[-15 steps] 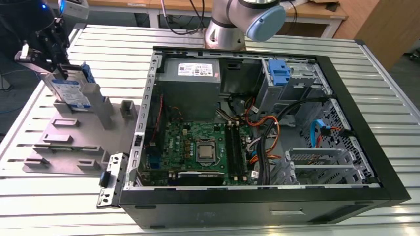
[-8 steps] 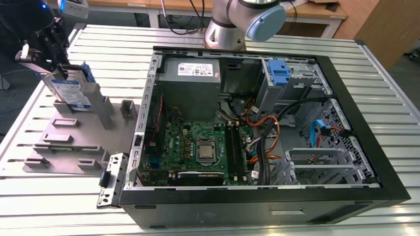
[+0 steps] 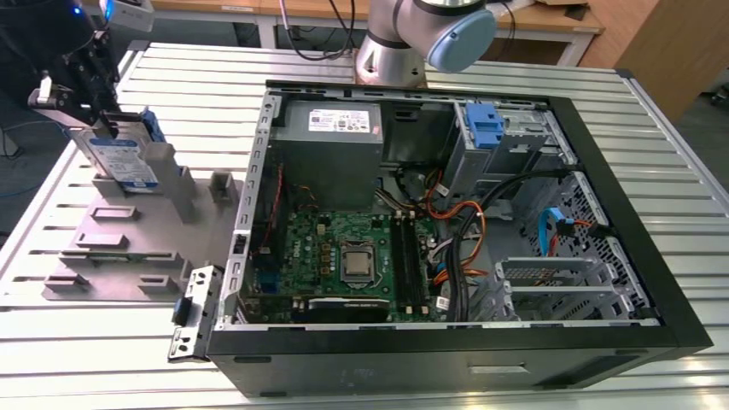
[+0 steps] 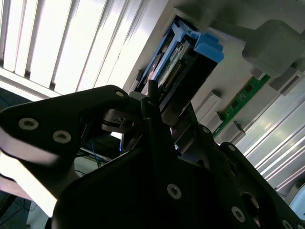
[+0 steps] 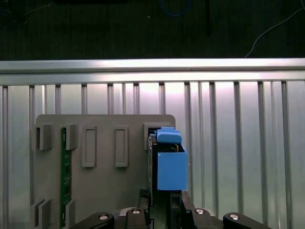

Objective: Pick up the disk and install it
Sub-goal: 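Pick up the disk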

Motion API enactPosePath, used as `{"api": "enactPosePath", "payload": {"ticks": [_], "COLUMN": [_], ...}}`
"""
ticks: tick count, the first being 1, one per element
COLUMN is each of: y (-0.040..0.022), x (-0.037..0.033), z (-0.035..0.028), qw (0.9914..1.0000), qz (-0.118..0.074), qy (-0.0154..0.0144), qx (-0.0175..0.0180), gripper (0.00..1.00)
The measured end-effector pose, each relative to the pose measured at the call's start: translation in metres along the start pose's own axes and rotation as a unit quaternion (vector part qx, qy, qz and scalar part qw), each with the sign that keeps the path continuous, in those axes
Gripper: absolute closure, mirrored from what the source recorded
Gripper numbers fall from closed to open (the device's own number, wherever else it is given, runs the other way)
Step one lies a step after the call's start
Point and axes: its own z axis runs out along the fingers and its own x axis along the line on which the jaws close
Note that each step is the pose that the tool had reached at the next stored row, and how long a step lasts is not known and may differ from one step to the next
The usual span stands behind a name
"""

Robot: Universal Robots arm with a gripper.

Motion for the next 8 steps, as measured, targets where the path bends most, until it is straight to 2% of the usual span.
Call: {"api": "enactPosePath", "payload": {"ticks": [5,8], "y": [0.0000,0.0001], "x": [0.0000,0.0003], "z": [0.0003,0.0007], "qw": [0.99997,0.99996], "qz": [-0.008,-0.009], "qy": [0.0001,0.0021], "qx": [-0.0004,-0.0003], "gripper": [0.65,0.65]}}
